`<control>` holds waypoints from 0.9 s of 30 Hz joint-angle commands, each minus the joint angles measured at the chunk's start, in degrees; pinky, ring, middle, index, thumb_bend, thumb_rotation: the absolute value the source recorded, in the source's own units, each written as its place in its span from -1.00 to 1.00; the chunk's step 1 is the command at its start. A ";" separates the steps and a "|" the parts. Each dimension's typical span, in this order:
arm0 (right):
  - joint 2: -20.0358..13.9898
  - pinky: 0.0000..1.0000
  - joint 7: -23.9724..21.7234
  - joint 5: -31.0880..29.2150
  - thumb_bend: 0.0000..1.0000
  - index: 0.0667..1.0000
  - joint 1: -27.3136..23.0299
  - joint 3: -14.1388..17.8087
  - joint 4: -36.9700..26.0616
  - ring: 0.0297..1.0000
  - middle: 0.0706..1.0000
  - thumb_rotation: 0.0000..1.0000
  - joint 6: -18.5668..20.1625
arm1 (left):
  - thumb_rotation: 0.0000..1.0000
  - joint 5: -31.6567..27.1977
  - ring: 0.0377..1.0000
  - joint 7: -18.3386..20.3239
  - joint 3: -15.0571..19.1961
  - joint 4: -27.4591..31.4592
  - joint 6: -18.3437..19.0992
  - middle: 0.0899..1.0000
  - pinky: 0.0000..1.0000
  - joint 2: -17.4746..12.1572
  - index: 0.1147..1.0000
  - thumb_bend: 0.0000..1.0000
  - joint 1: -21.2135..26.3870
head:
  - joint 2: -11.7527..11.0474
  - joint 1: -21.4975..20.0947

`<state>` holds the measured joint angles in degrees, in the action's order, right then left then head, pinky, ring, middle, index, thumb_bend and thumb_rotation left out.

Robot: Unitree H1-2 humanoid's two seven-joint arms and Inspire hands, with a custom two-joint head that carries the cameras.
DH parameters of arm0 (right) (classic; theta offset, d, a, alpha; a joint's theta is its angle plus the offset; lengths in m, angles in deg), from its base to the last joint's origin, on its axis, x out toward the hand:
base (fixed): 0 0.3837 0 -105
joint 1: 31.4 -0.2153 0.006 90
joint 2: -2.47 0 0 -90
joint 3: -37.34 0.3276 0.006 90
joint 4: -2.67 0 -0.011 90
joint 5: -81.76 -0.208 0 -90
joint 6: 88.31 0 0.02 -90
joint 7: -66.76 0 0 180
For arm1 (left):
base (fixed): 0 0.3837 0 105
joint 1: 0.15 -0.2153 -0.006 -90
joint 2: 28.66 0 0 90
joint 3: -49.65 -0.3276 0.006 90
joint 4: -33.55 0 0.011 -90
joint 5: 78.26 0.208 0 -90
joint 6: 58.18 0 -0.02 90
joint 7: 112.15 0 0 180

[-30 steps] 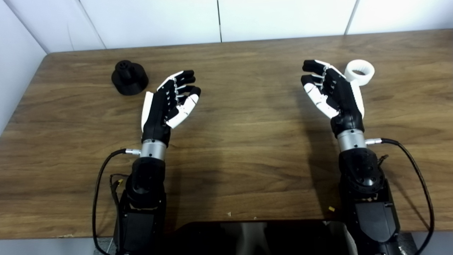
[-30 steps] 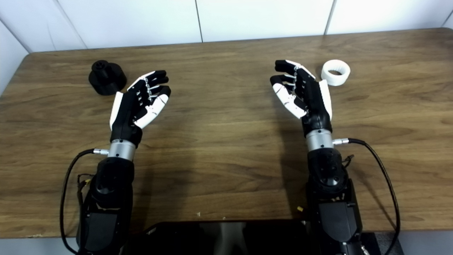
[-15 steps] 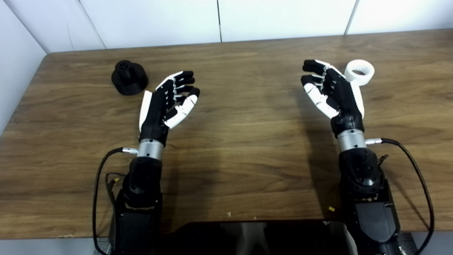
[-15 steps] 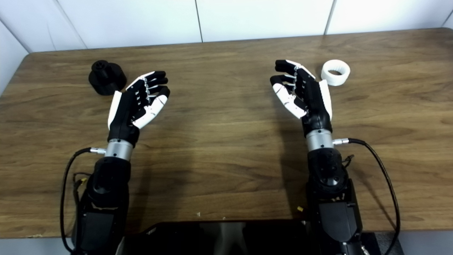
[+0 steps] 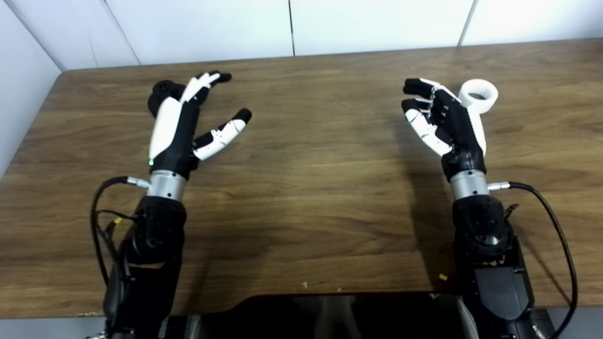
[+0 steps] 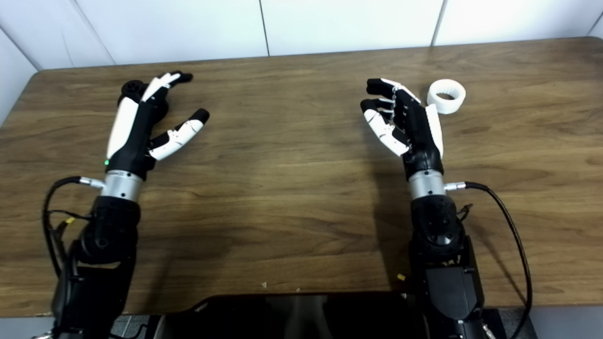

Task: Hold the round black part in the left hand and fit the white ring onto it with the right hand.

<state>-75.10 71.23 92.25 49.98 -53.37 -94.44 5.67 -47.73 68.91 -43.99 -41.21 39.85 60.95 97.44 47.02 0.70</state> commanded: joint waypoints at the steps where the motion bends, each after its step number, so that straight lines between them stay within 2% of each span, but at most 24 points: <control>1: 0.06 0.24 0.07 0.05 0.08 0.43 -2.34 0.01 -1.27 0.37 0.46 -0.06 -1.58 | 0.36 4.29 1.00 0.10 0.55 2.53 -0.29 1.00 1.00 -3.21 0.83 0.70 2.68 | 0.04 0.06; 9: -0.33 0.25 0.05 -0.09 0.08 0.43 -2.87 0.06 -0.45 0.38 0.46 -0.06 -2.29 | 0.34 11.25 1.00 2.62 1.03 1.50 0.83 1.00 1.00 -9.01 0.95 0.86 3.88 | -0.10 0.63; 14: -0.27 0.24 0.10 -0.13 0.08 0.43 -3.13 0.06 -0.43 0.38 0.45 -0.07 -1.98 | 0.30 13.41 1.00 2.88 2.07 -0.16 0.97 1.00 1.00 -11.28 0.97 0.88 4.55 | -0.04 0.77; 27: -0.46 0.25 0.11 -0.18 0.08 0.42 -3.16 0.39 -0.54 0.38 0.45 -0.07 -1.61 | 0.26 17.90 1.00 1.80 3.25 -6.02 2.28 1.00 1.00 -14.63 0.97 0.95 6.21 | -0.01 1.06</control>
<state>-75.54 71.22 92.04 49.28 -53.10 -93.37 5.53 -30.96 72.73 -41.84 -47.63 42.21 48.31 100.81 46.93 1.76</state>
